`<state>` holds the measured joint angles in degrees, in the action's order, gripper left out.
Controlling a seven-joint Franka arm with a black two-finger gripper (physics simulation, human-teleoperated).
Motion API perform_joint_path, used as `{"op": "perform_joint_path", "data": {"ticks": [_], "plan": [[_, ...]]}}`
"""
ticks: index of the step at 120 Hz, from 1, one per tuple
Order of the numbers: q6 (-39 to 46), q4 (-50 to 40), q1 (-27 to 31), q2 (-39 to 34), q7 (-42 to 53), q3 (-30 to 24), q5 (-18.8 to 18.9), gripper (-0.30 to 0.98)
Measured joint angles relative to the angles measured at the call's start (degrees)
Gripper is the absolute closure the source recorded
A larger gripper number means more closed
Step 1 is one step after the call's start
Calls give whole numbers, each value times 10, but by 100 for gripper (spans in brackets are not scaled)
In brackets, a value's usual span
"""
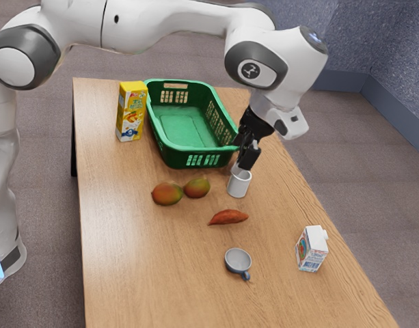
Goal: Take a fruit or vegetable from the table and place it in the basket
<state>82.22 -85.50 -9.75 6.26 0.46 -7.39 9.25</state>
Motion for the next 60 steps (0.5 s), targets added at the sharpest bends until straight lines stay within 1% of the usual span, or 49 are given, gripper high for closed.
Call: {"op": "perform_joint_path", "data": {"ticks": [11,23,50,60], "plan": [[54,0,0,0,-4,0,1,0],[91,-2,0,0,-8,1,3,0],[130,-8,7,1,-16,5,1,0],[144,-21,13,0,-18,6,-15,0]]}}
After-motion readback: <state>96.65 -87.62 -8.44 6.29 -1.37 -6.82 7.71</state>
